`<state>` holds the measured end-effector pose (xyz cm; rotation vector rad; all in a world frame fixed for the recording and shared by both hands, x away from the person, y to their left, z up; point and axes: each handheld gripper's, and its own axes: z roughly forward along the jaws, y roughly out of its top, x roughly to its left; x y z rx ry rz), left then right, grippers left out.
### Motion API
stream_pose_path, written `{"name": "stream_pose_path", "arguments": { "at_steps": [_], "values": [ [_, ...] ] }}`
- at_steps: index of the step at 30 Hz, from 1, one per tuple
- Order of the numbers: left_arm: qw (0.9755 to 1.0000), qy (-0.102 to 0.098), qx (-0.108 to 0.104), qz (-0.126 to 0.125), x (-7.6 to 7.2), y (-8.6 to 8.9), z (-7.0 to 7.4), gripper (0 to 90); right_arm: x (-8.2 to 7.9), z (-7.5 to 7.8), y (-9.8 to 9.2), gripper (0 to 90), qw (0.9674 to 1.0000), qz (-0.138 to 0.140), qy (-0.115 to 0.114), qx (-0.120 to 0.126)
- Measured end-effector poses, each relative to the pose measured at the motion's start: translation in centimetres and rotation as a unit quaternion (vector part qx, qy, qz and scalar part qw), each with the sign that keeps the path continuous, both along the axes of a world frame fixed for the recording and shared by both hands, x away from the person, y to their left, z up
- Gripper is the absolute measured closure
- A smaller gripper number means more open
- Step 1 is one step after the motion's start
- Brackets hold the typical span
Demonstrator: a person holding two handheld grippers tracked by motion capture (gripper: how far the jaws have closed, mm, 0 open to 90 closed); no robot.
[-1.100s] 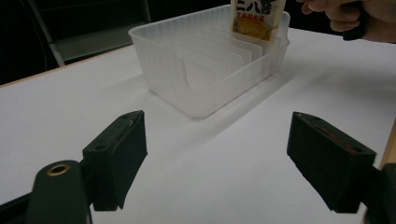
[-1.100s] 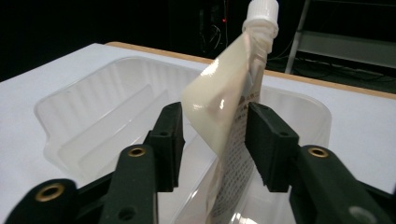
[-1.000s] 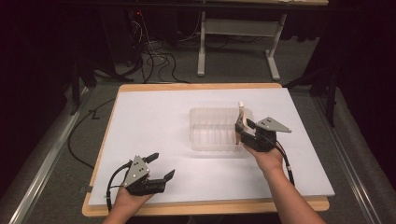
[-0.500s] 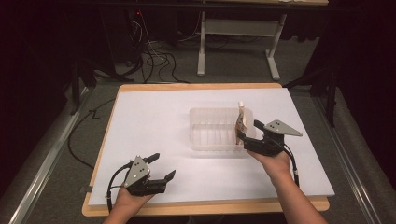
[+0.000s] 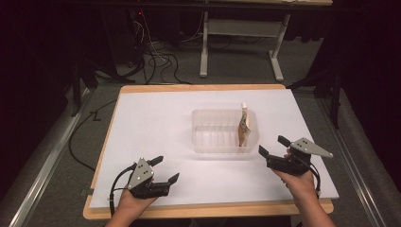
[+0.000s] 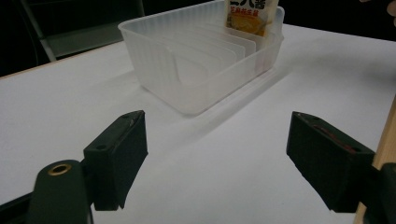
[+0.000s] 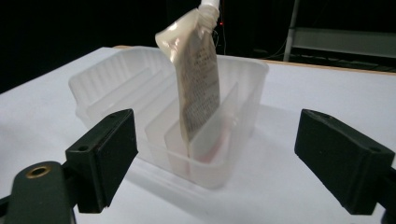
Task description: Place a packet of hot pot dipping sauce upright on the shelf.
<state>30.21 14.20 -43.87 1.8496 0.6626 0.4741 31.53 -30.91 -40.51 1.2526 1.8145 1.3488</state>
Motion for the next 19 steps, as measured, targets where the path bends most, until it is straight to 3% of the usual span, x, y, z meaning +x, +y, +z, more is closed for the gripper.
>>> {"name": "stream_pose_path", "arguments": {
  "at_steps": [5,8,9,12,13,19],
  "values": [
    [1.0,0.003,-0.003,-0.007,0.0,-0.3,-0.1,21.6,-2.1,-2.0,-1.8,13.5,0.9996,-0.014,-0.013,-0.02],
    [1.0,0.003,-0.003,-0.008,0.1,-0.4,-0.2,22.2,-2.5,-2.3,-2.6,13.4,0.999,-0.022,-0.011,-0.038],
    [0.9999,0.003,-0.005,-0.01,0.1,-0.5,-0.2,22.5,-2.5,-2.5,-2.8,13.4,0.9992,-0.023,-0.01,-0.032],
    [0.9999,0.002,-0.008,-0.008,0.1,-0.6,-0.2,23.1,-2.3,-2.7,-2.6,13.4,0.9994,-0.02,-0.001,-0.029],
    [0.9999,0.002,-0.011,-0.003,0.2,-0.5,-0.2,23.1,-2.2,-2.9,-2.2,13.4,0.999,-0.012,0.004,-0.044],
    [0.9995,0.016,-0.028,0.003,0.3,-0.2,-0.1,23.2,-2.3,-2.8,-1.7,13.5,0.9983,0.001,-0.005,-0.058]
  ]
}}
